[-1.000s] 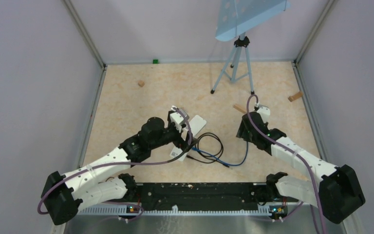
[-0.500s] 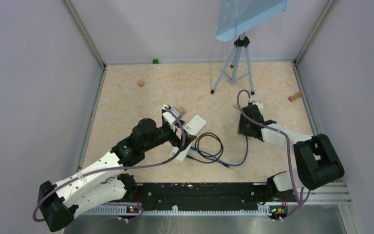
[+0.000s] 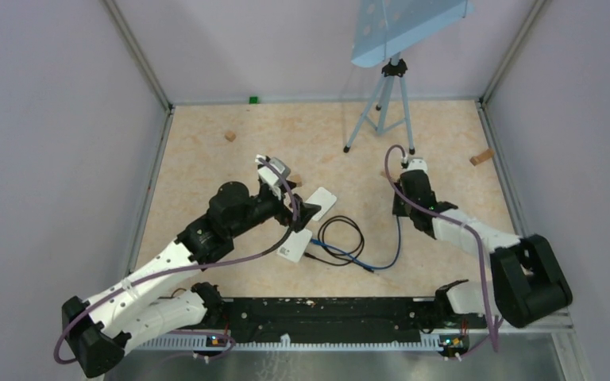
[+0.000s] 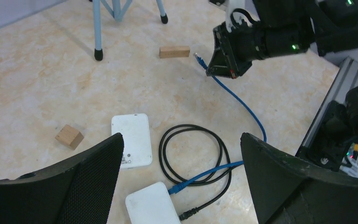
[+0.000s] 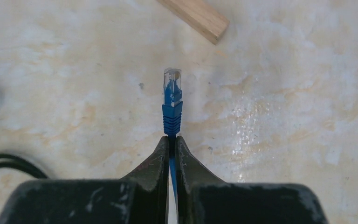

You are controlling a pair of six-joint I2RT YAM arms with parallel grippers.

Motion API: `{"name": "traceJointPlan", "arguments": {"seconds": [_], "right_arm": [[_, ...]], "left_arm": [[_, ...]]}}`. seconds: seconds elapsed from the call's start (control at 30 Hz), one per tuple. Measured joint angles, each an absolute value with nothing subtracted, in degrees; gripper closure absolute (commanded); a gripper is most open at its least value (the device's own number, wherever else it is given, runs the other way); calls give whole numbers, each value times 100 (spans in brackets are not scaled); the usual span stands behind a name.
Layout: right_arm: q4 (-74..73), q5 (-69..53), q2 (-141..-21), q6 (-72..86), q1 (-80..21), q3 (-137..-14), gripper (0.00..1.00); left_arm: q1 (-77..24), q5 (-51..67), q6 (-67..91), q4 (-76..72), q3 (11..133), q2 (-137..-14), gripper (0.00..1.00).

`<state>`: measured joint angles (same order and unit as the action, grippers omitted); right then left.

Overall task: Insert the plug into the switch port
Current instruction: Pick up the connector from the center of the board.

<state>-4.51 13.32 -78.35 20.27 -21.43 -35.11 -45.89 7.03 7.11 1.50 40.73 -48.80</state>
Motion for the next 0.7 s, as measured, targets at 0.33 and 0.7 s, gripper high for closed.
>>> {"name": "traceJointPlan", "arguments": {"seconds": [0.33, 0.7], "right_arm": [[1984, -204, -3693, 228, -3269, -1898, 100], [3642, -2519, -2585, -285, -3323, -1330, 100]], "left_arm": [[-4377, 1566, 1551, -880, 4429, -4908, 3], [-4377, 2762, 832, -3094, 2971, -4285, 8]]}}
